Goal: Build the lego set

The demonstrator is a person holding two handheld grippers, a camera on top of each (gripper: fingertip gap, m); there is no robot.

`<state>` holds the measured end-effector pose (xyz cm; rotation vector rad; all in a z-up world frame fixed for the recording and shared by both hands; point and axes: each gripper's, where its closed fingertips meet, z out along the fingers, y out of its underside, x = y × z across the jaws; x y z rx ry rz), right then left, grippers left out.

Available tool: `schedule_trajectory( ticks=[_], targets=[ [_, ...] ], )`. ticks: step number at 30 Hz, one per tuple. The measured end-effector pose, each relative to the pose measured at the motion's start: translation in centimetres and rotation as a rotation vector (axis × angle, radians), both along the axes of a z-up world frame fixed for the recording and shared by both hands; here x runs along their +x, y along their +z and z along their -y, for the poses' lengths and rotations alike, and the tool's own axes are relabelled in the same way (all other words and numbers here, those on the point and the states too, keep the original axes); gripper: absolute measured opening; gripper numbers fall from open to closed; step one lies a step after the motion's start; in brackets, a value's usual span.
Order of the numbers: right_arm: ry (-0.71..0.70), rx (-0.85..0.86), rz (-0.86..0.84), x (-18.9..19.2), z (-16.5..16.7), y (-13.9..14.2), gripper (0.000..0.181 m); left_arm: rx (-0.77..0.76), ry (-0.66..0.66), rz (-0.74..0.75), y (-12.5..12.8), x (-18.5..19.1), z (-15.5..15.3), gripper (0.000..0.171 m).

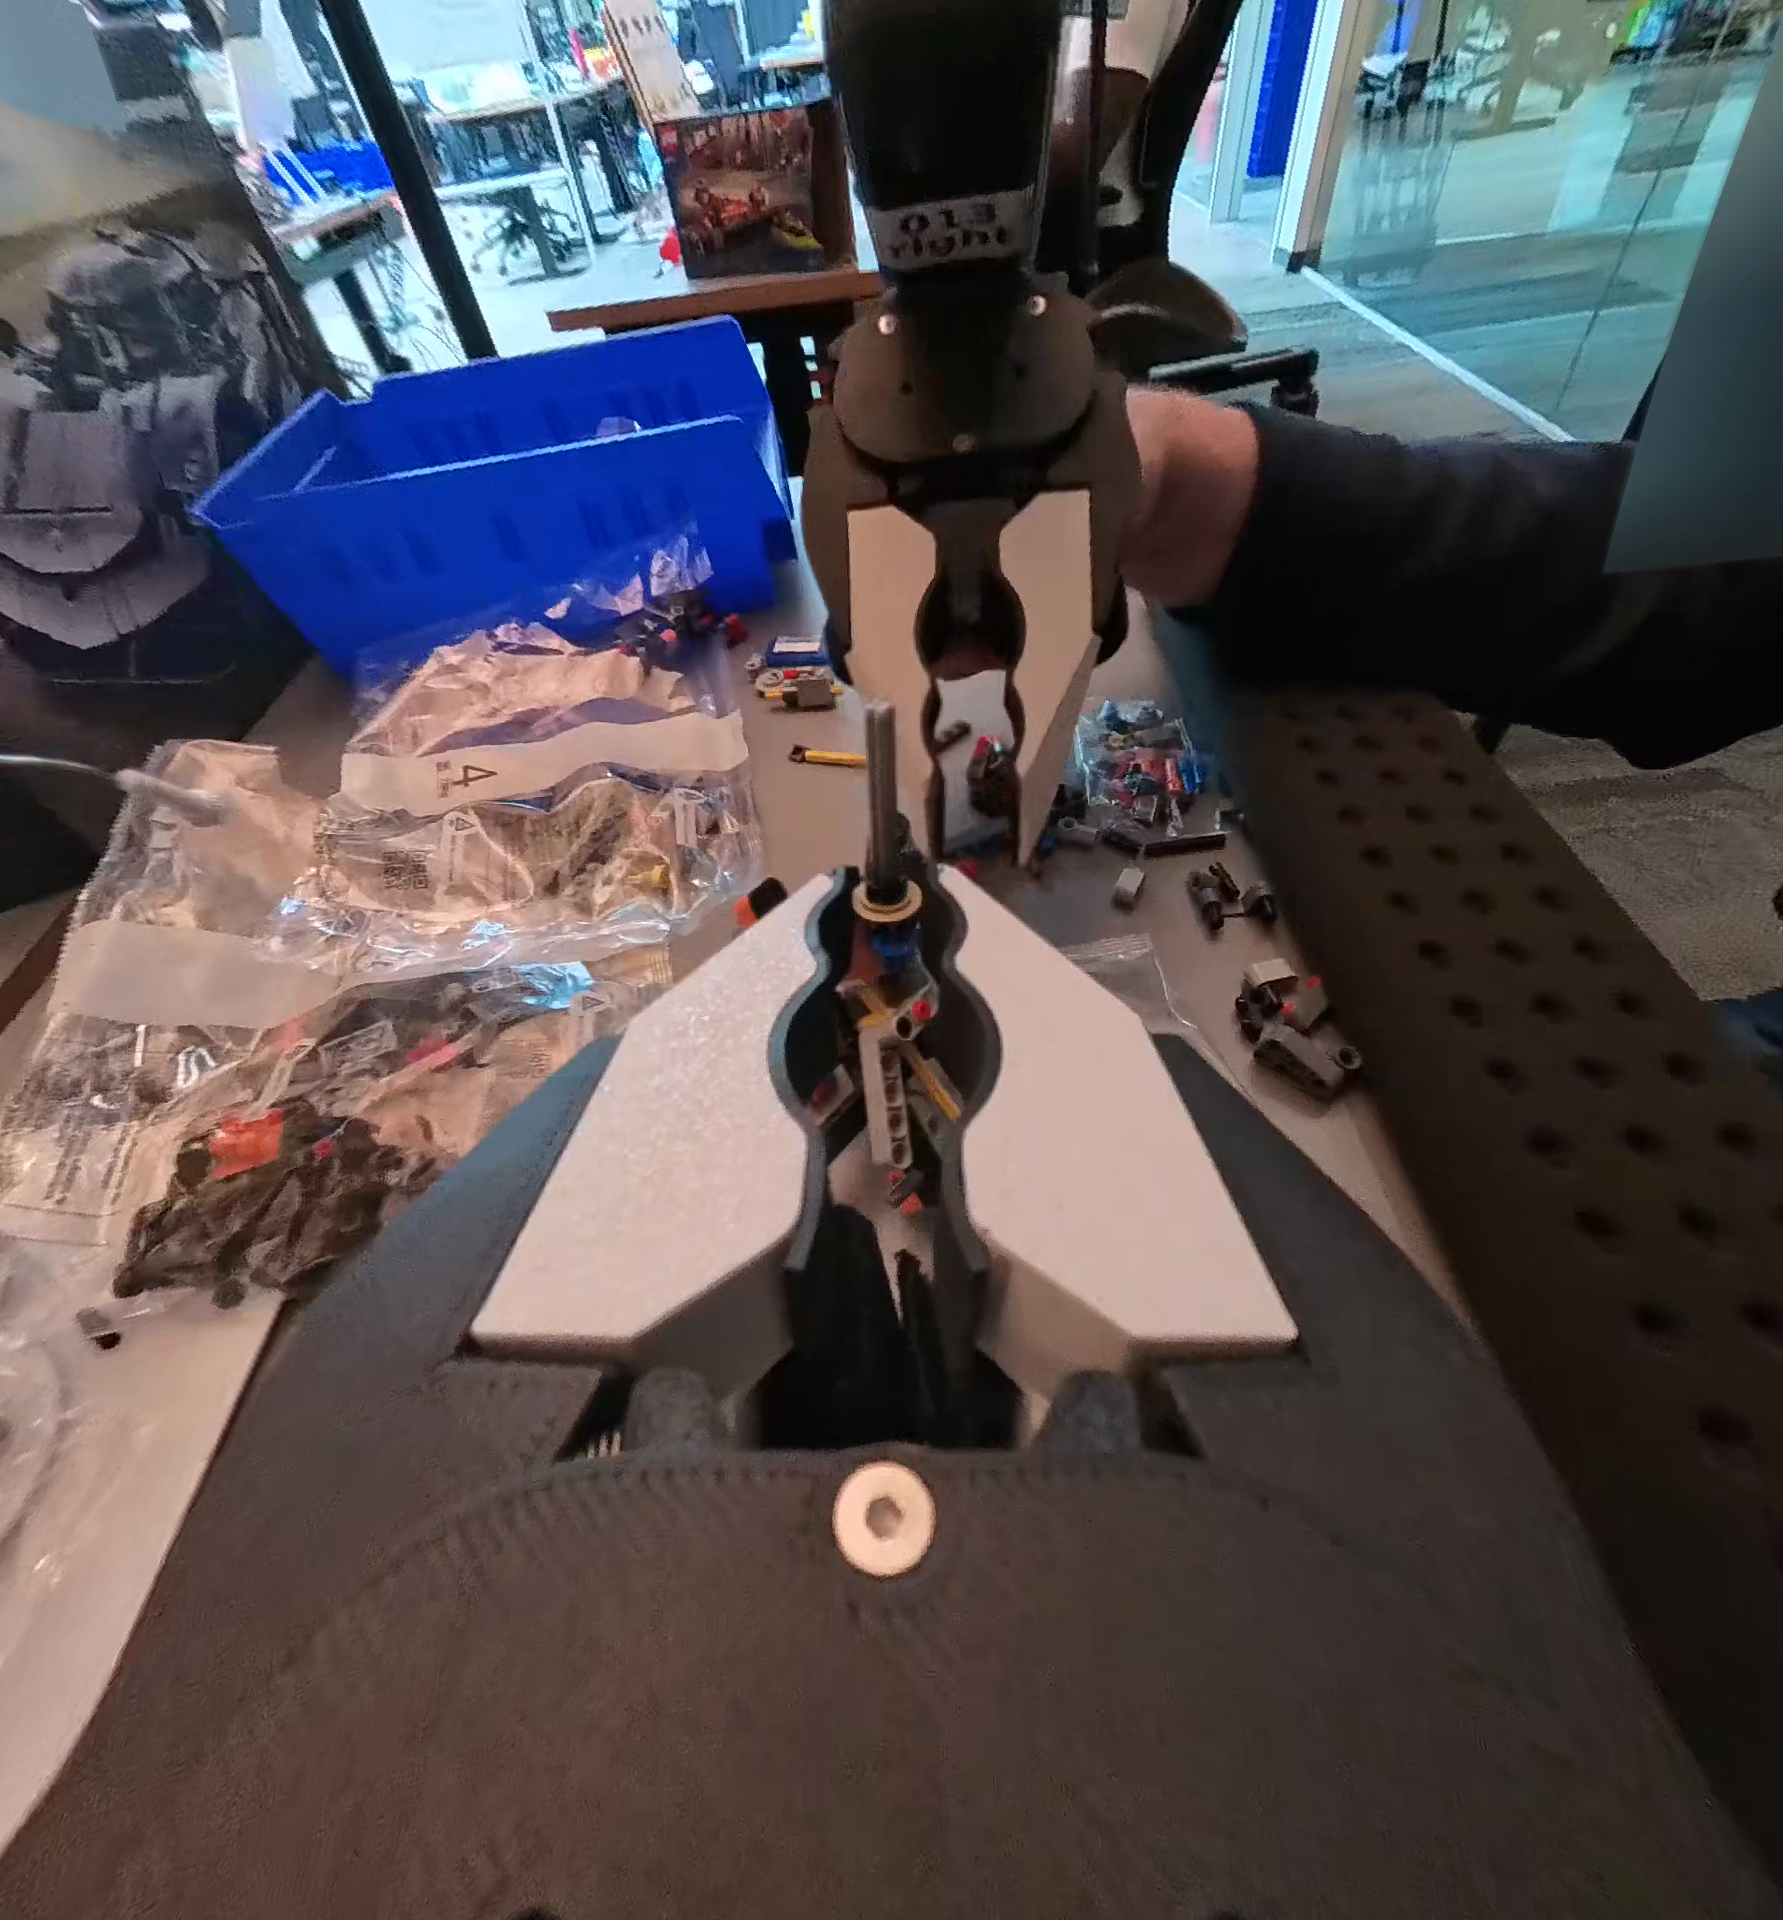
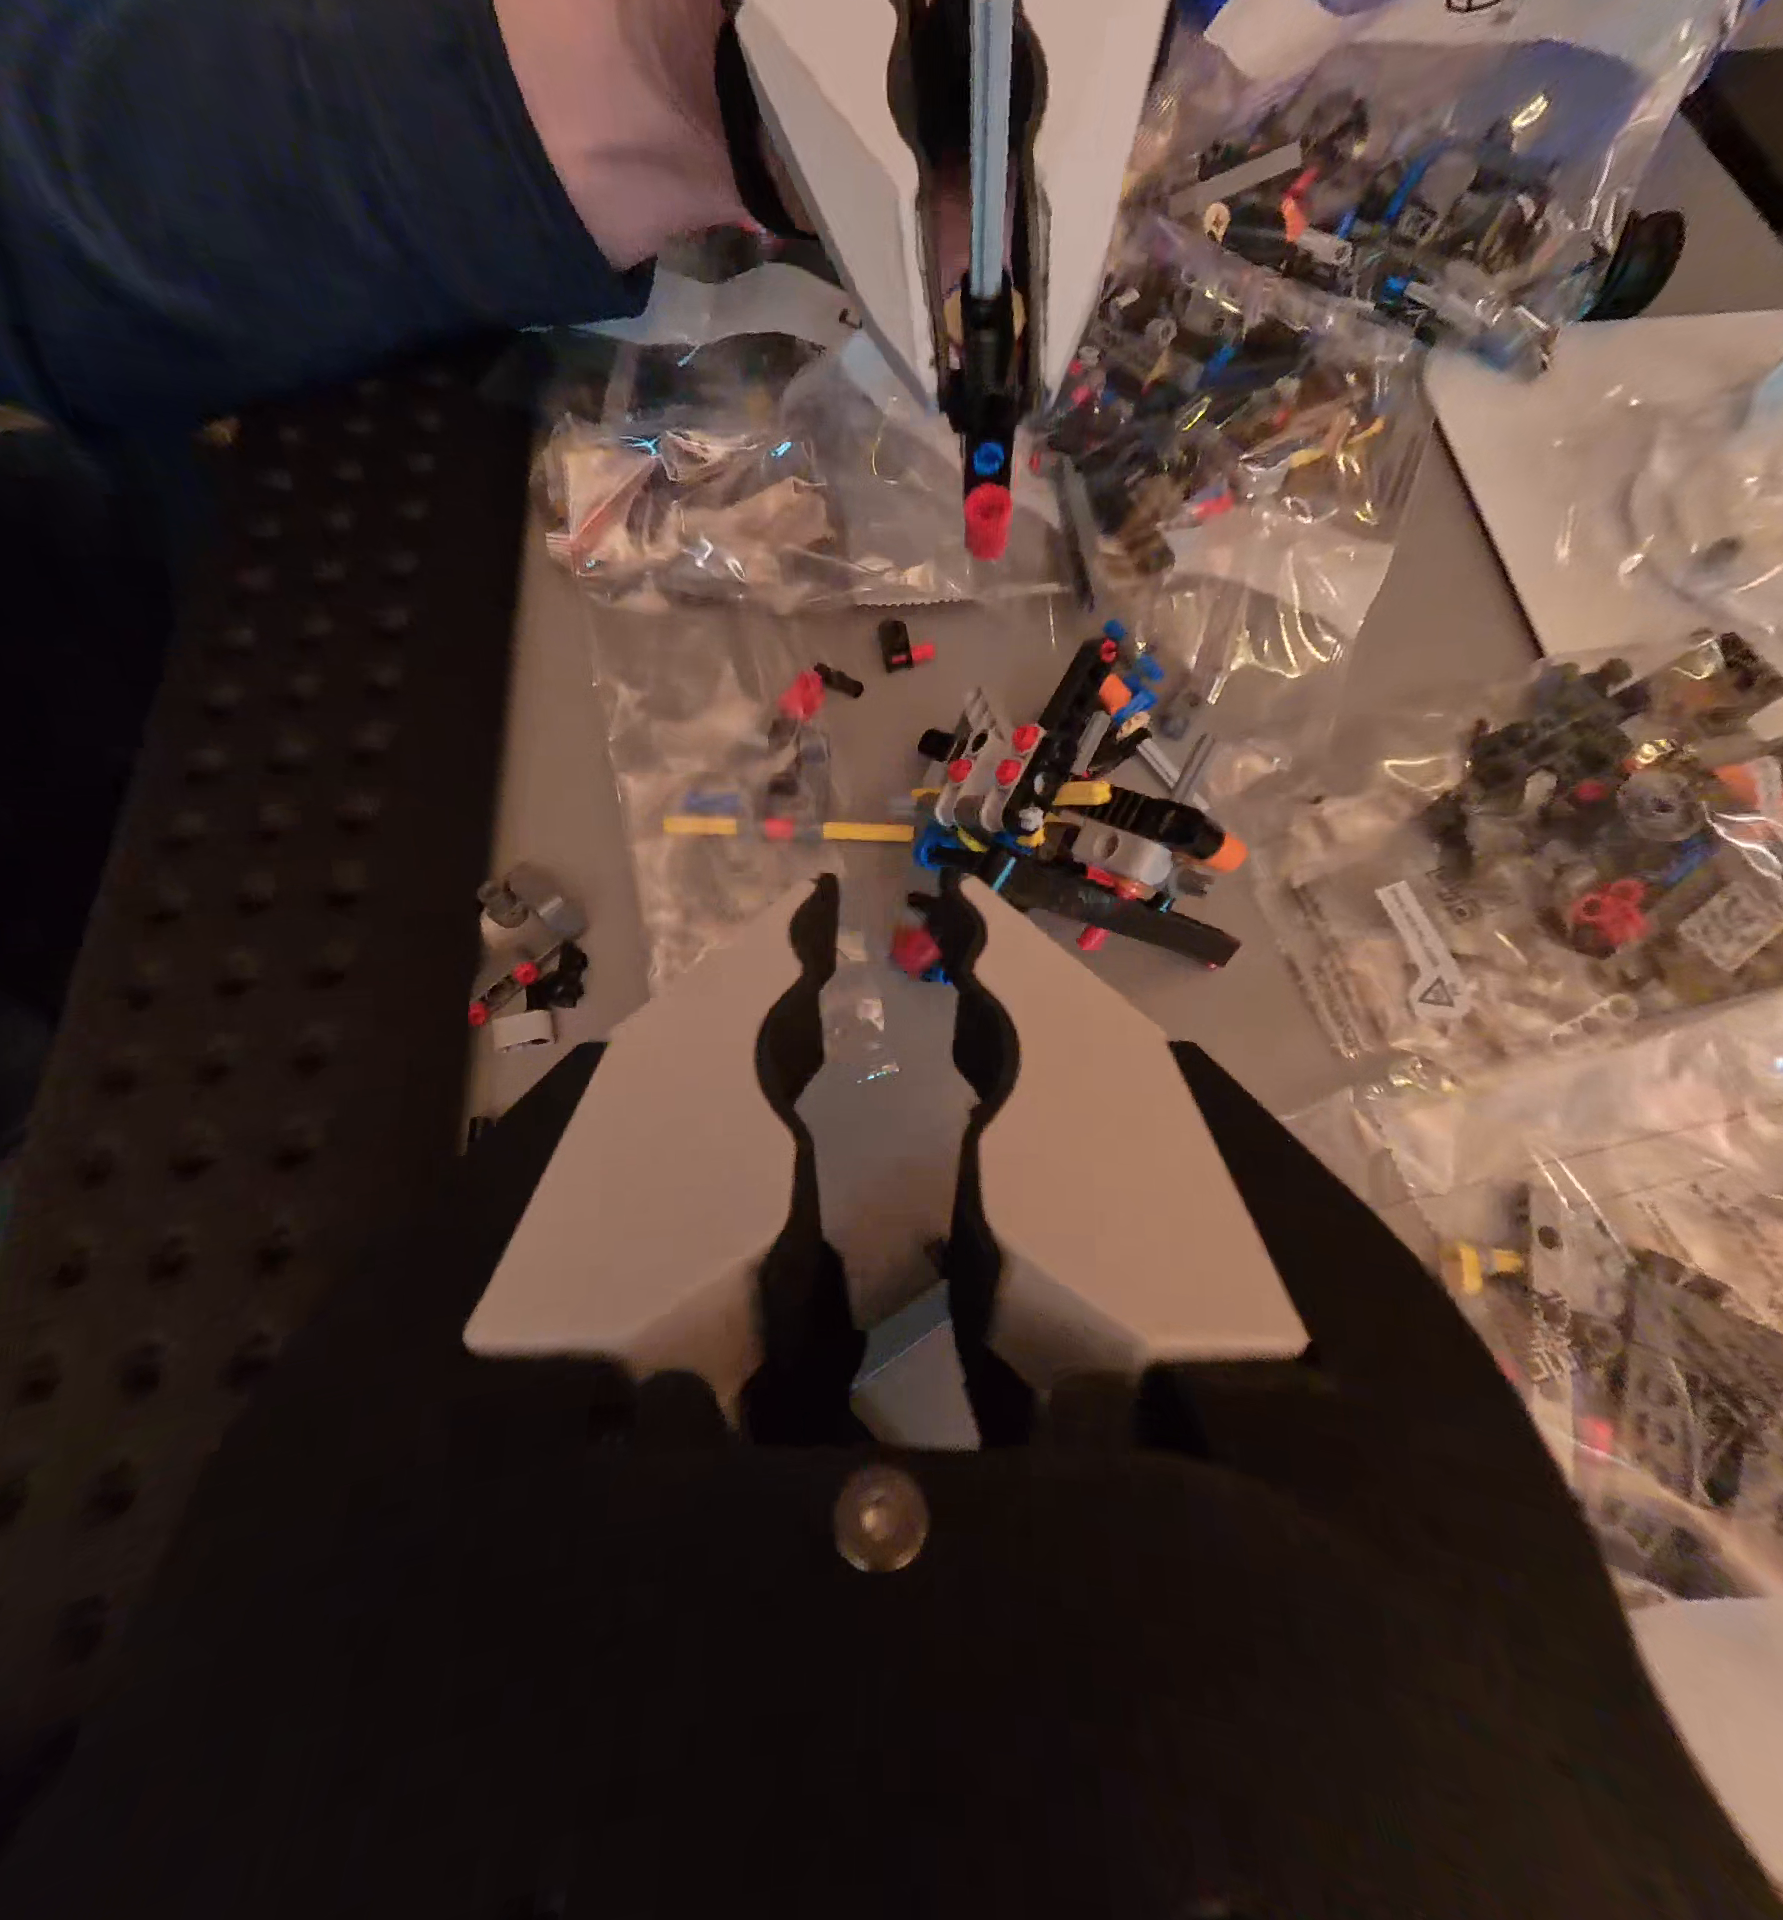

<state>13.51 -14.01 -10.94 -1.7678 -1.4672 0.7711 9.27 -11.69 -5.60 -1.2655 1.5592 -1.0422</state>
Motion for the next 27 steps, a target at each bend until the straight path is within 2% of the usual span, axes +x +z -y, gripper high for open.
schedule_trajectory(
  ticks=[2, 3, 5, 9, 12, 14, 20, 24, 27],
  targets=[
    [-0.001, 0.018, 0.022, -0.1, -0.1, -0.3, 0.021, -0.003, -0.009, -0.015, -0.5, 0.5, 0.2, 0.011],
    [-0.008, 0.039, 0.03, 0.0, -0.3, -0.3, 0.017, -0.007, -0.012, -0.017, -0.6, 0.7, 0.2, 0.011],
    [-0.007, 0.066, -0.033, -0.6, -0.3, 1.1, 0.013, -0.013, -0.019, -0.009, -0.6, 0.9, 0.4, 0.011],
    [-0.035, 0.126, -0.1, -1.9, -1.0, 2.4, 0.02, -0.007, -0.035, 0.006, -0.3, 1.6, 1.0, 0.012],
    [-0.043, 0.153, -0.106, -2.5, -1.3, 2.6, 0.015, 0.001, -0.044, -0.001, -0.5, 2.0, 1.3, 0.011],
    [-0.04, 0.156, -0.104, -2.6, -1.3, 2.6, 0.005, 0.009, -0.047, -0.007, -0.7, 2.2, 1.4, 0.012],
    [-0.047, 0.173, -0.189, -2.7, -1.2, 4.1, 0.006, 0.023, -0.042, 0.0, -0.4, 2.2, 1.4, 0.012],
    [-0.051, 0.171, -0.161, -2.7, -1.3, 3.6, 0.004, 0.029, -0.041, -0.02, -0.9, 2.5, 1.5, 0.012],
    [-0.056, 0.18, -0.145, -2.9, -1.4, 3.3, 0.008, 0.013, -0.052, 0.019, -0.1, 2.4, 1.7, 0.012]
  ],
)
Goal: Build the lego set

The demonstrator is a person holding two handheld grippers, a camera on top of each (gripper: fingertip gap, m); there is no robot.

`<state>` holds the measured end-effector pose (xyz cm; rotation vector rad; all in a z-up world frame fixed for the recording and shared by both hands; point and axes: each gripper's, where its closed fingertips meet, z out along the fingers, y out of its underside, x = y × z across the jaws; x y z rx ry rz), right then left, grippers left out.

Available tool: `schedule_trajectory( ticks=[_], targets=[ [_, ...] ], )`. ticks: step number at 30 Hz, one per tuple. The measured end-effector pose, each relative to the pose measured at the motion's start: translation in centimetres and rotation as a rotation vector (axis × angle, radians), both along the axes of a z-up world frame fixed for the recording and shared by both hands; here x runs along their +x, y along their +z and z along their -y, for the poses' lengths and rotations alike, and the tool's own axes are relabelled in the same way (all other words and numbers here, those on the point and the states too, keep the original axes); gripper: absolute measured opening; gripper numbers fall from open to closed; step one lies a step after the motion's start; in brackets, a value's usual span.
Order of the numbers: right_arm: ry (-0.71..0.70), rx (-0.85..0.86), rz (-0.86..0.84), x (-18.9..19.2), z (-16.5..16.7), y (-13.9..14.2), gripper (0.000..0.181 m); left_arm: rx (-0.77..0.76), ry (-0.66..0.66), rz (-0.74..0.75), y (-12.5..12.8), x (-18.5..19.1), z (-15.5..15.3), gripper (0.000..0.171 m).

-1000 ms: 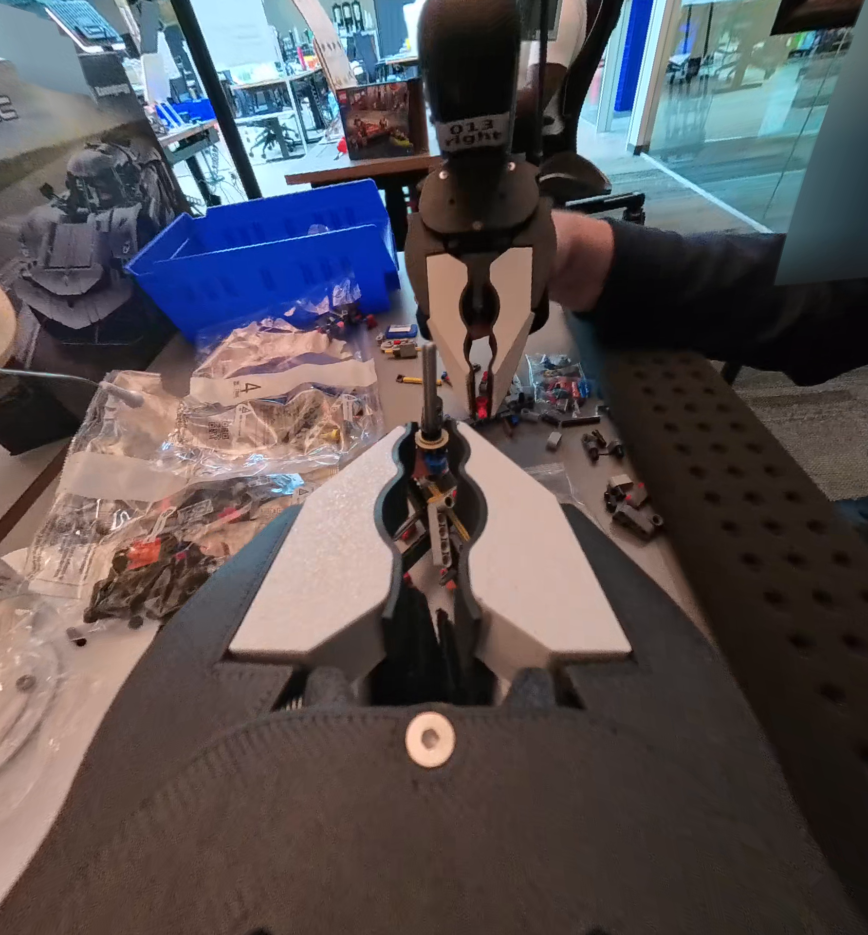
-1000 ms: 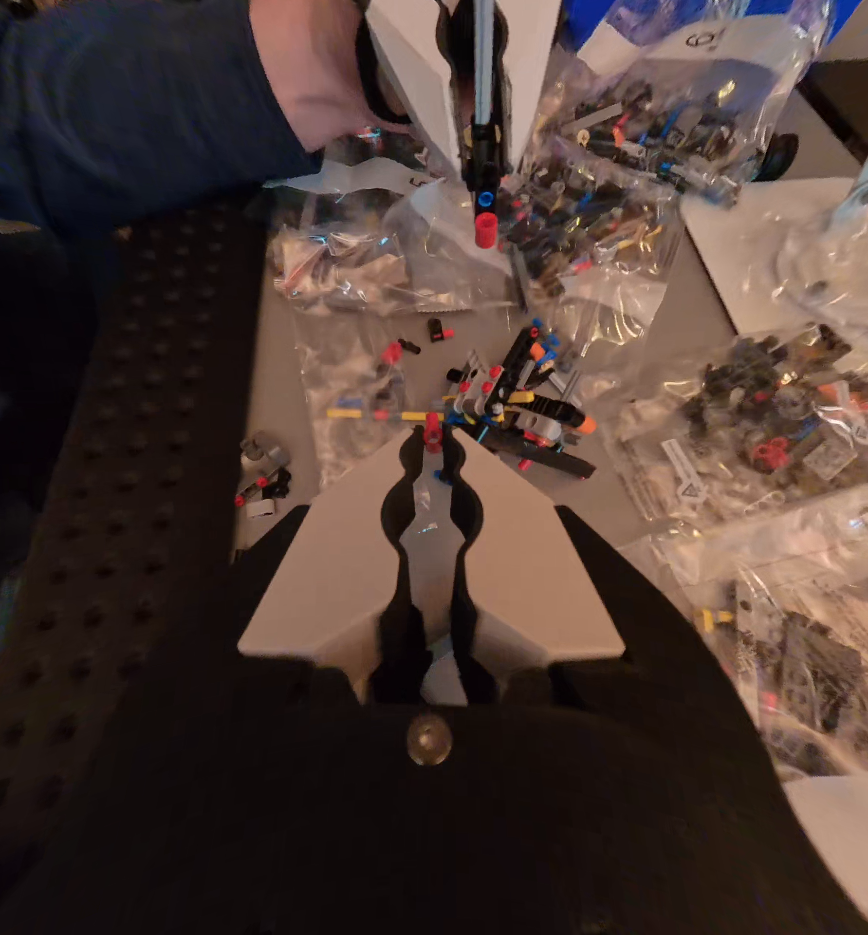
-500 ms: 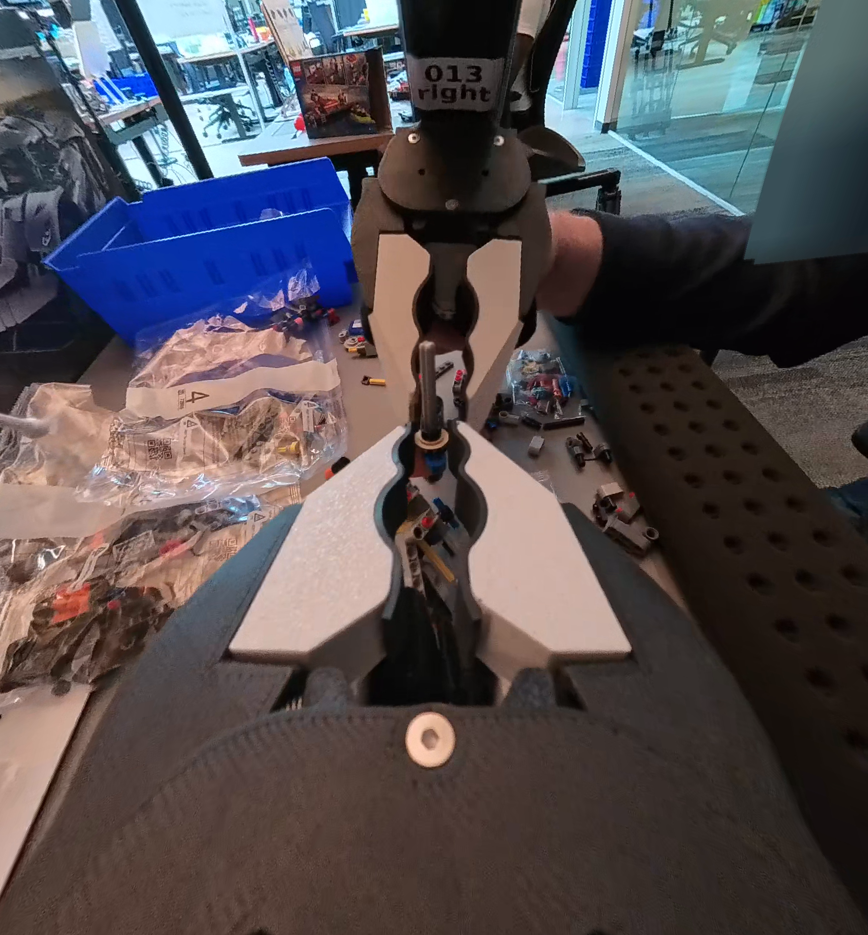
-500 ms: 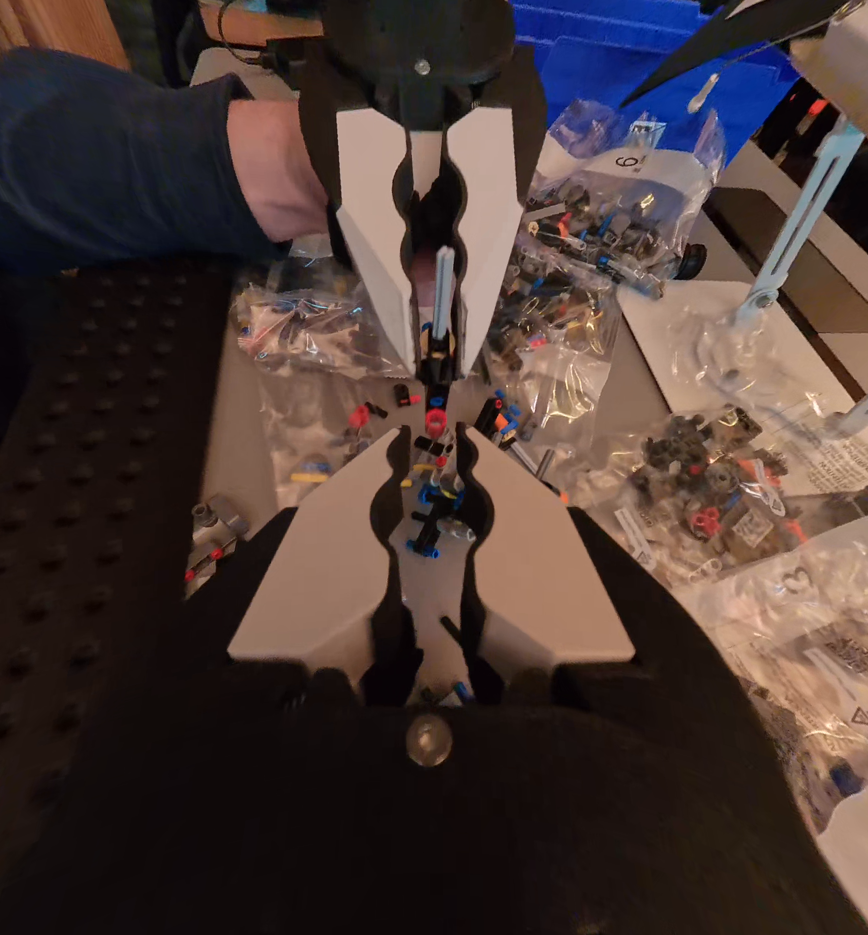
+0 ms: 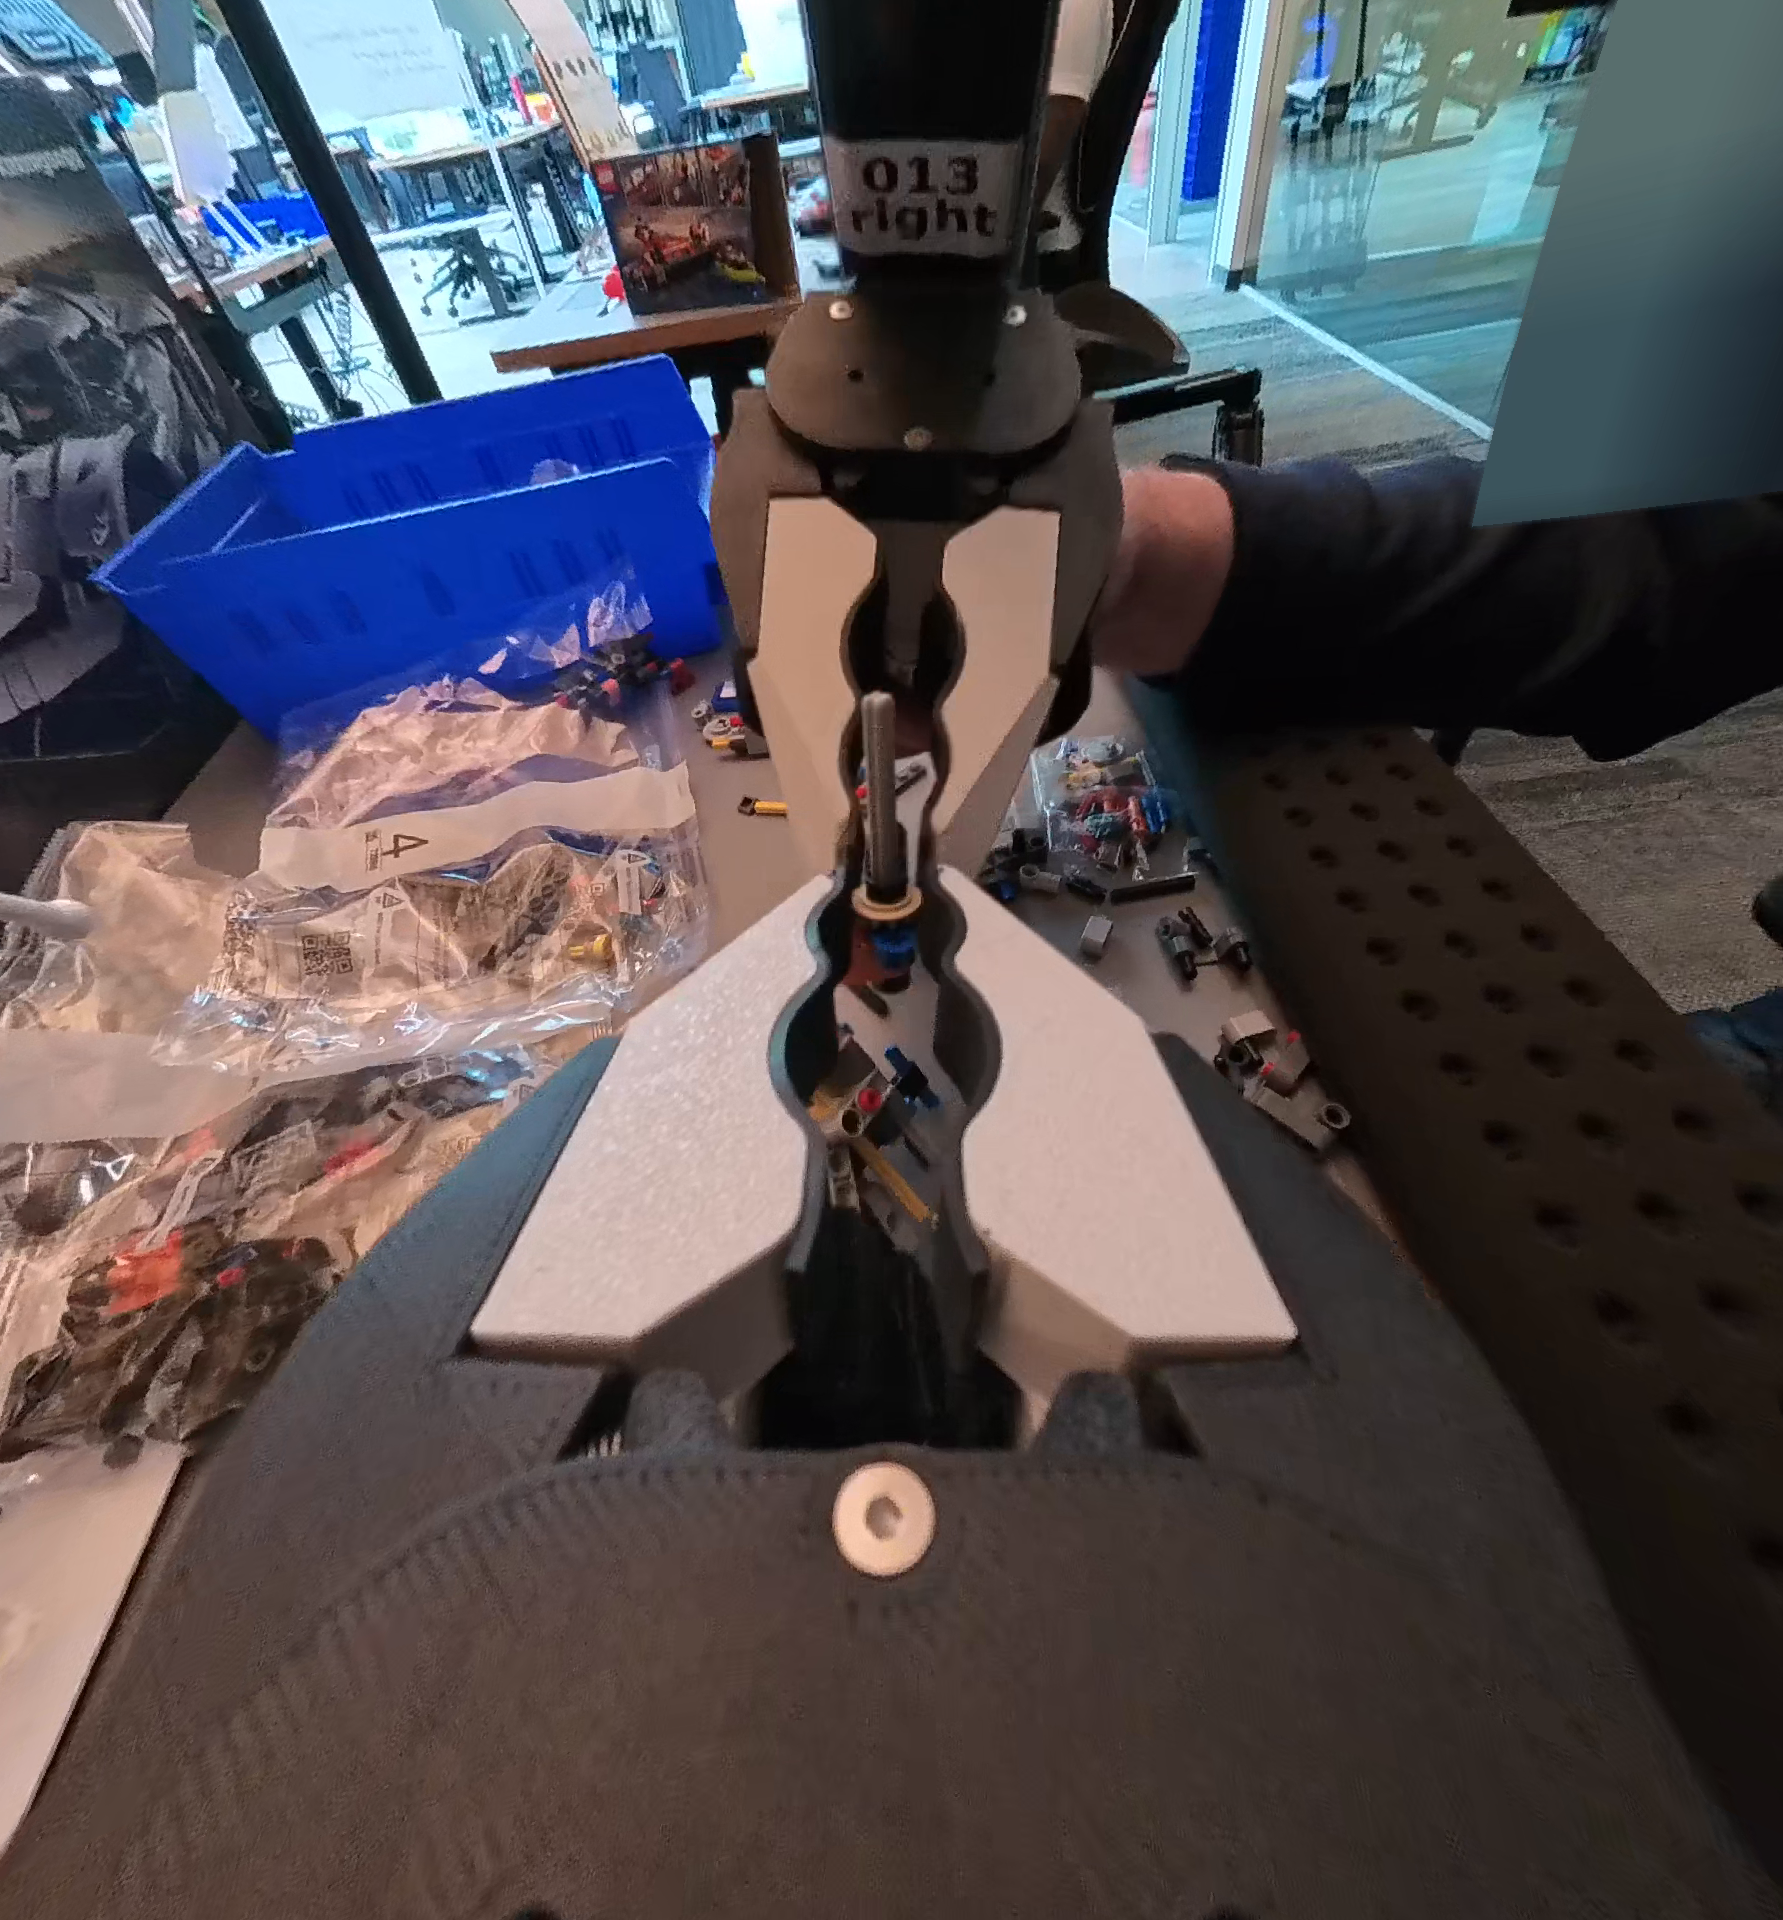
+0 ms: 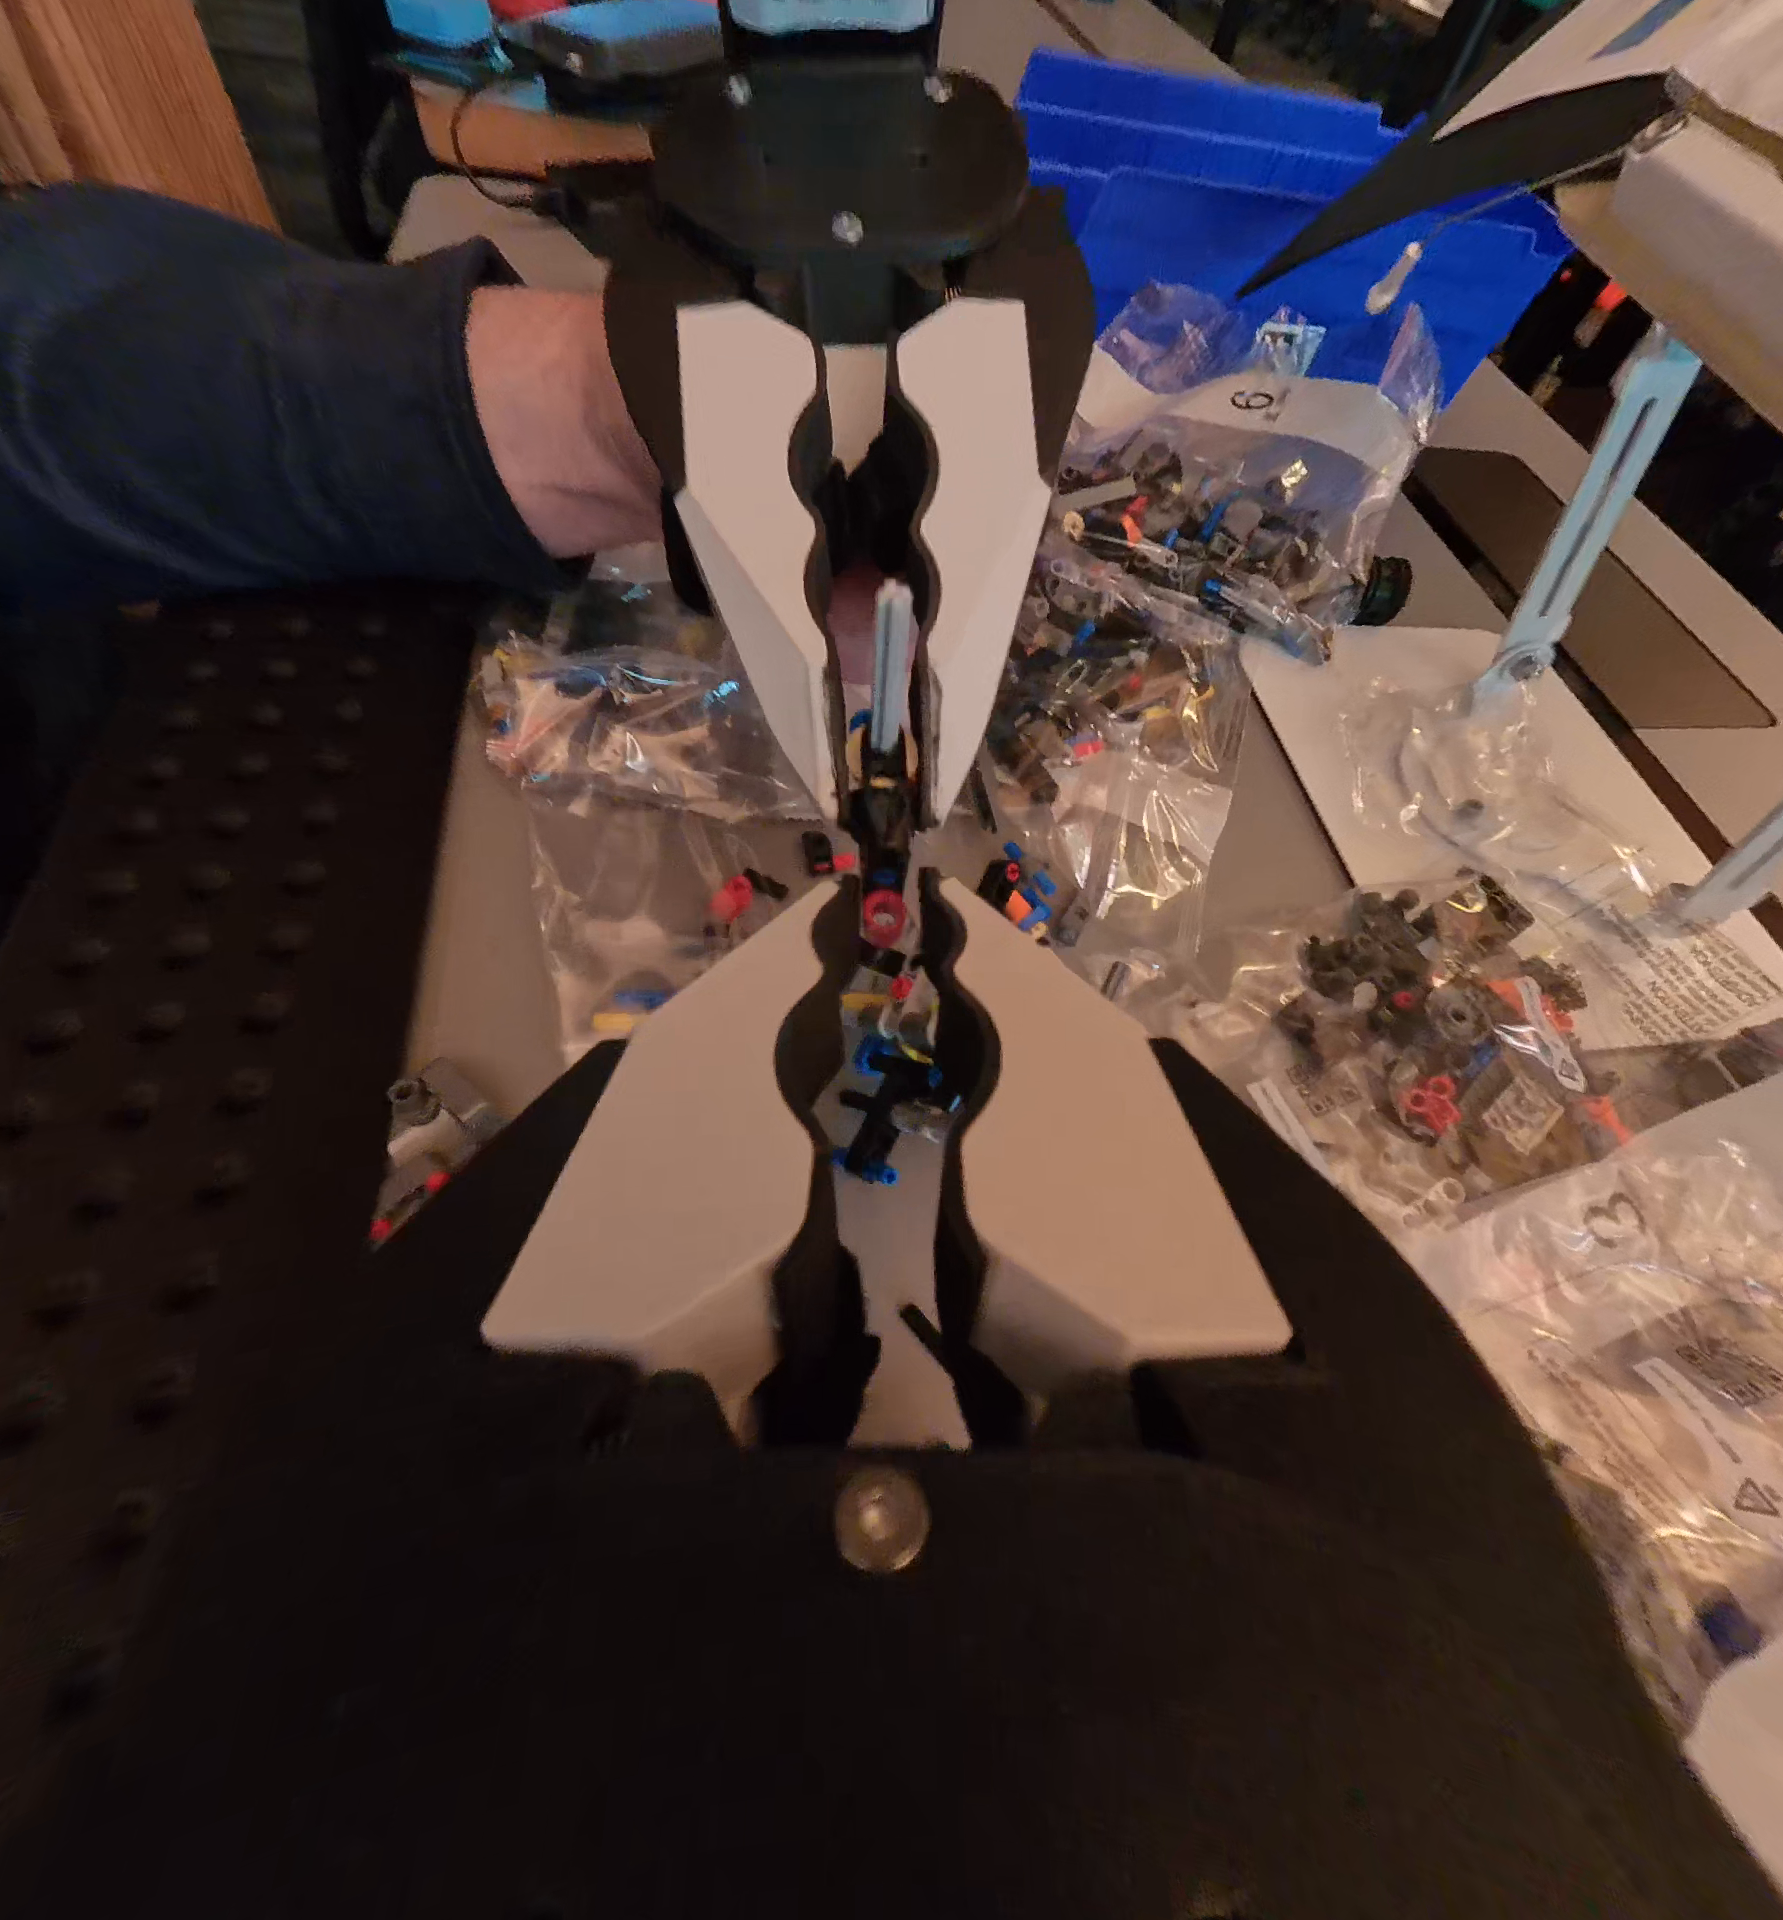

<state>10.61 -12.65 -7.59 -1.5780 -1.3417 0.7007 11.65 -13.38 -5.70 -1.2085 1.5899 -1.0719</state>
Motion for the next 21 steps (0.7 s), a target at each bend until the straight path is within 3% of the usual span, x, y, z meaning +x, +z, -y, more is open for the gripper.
schedule_trajectory(
  ticks=[5, 12, 21],
  targets=[
    [-0.009, 0.07, 0.038, 0.2, 0.1, 0.3, 0.004, 0.004, 0.001, 0.008, 0.2, 0.0, 0.0, 0.012],
    [0.019, 0.055, 0.045, 0.2, 0.7, 0.4, 0.004, 0.14, 0.008, -0.043, 0.0, -0.4, 0.3, 0.011],
    [0.068, 0.027, 0.025, 0.5, 1.7, 0.7, 0.004, 0.162, -0.02, -0.08, -0.2, -0.6, 1.1, 0.011]
  ],
)
